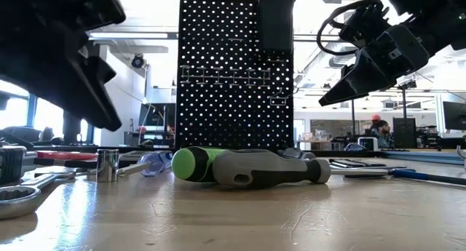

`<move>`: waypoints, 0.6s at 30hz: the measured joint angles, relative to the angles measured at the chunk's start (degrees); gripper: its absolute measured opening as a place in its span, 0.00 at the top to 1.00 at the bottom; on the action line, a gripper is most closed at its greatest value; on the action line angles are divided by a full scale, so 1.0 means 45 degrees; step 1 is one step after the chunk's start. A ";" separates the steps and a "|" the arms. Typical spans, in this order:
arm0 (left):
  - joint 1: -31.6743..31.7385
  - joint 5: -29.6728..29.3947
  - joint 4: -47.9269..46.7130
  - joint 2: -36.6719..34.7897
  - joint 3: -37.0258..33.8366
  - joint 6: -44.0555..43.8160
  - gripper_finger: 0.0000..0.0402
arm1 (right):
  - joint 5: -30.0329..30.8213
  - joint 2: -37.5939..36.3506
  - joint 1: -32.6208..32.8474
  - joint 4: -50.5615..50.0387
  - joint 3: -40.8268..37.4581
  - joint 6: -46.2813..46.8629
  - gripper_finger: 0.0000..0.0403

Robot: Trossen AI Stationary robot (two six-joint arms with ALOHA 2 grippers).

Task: Hang tools onto peg board
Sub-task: Put the socket wrench into the pegboard bin

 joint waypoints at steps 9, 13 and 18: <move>-0.0394 -0.0729 0.0328 0.1179 -0.0032 -0.0190 0.52 | 0.0000 0.0005 0.0002 -0.0108 0.0000 -0.0010 0.53; -0.0389 -0.1461 0.0339 0.1491 -0.0032 -0.0598 0.50 | -0.0005 0.0005 0.0002 -0.0117 0.0000 -0.0005 0.53; -0.0171 -0.1484 0.0368 0.1643 -0.0032 -0.0690 0.50 | 0.0000 0.0005 -0.0002 -0.0143 0.0000 0.0000 0.53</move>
